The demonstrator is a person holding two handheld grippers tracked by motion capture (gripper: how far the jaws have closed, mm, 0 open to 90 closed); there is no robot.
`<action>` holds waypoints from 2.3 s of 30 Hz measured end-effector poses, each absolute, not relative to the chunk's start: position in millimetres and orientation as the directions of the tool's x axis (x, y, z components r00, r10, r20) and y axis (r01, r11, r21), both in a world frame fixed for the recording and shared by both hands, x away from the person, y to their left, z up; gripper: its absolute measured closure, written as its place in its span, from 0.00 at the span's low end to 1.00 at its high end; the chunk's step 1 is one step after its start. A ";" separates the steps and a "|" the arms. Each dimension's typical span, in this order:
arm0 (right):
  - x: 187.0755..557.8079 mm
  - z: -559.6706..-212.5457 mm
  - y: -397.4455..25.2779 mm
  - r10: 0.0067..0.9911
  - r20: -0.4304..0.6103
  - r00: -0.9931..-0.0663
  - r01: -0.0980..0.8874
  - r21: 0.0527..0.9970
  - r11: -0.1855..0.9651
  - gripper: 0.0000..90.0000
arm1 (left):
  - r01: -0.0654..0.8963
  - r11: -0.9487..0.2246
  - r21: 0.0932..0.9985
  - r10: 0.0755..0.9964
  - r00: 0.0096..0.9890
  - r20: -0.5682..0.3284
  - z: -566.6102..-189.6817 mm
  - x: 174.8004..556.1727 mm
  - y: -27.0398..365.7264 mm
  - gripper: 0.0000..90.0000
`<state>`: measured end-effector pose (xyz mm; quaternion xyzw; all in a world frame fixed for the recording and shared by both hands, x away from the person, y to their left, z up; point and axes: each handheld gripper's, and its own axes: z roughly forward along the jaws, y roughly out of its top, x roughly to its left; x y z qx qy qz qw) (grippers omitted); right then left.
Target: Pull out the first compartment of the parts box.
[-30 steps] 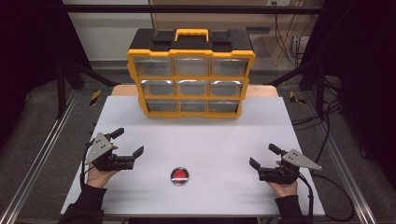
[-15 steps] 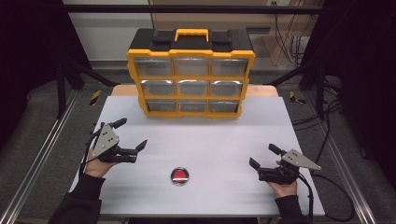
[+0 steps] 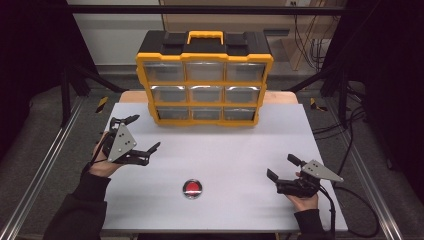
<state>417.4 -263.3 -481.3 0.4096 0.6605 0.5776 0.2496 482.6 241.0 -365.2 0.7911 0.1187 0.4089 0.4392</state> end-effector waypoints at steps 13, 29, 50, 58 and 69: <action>417.4 -481.3 -263.3 0.828 0.143 -0.542 0.251 0.968 -0.003 0.01 | -0.277 -0.696 0.663 0.428 0.581 0.692 -342.8 497.7 222.2 0.03; 417.5 -481.5 -262.8 0.830 0.144 -0.538 0.254 0.967 -0.003 0.01 | -0.329 -0.766 0.552 0.345 0.514 0.785 -321.7 517.4 214.8 0.04; 417.8 -481.7 -262.6 0.829 0.148 -0.539 0.259 0.966 -0.004 0.01 | -0.348 -0.823 0.449 0.286 0.430 0.856 -304.1 551.5 220.1 0.04; 417.5 -481.8 -262.1 0.829 0.155 -0.538 0.265 0.964 -0.009 0.01 | -0.357 -0.837 0.414 0.256 0.413 0.874 -306.5 567.3 212.8 0.05; 417.7 -482.0 -262.4 0.832 0.152 -0.534 0.266 0.964 -0.004 0.01 | -0.355 -0.870 0.342 0.200 0.379 0.903 -310.5 587.5 205.0 0.06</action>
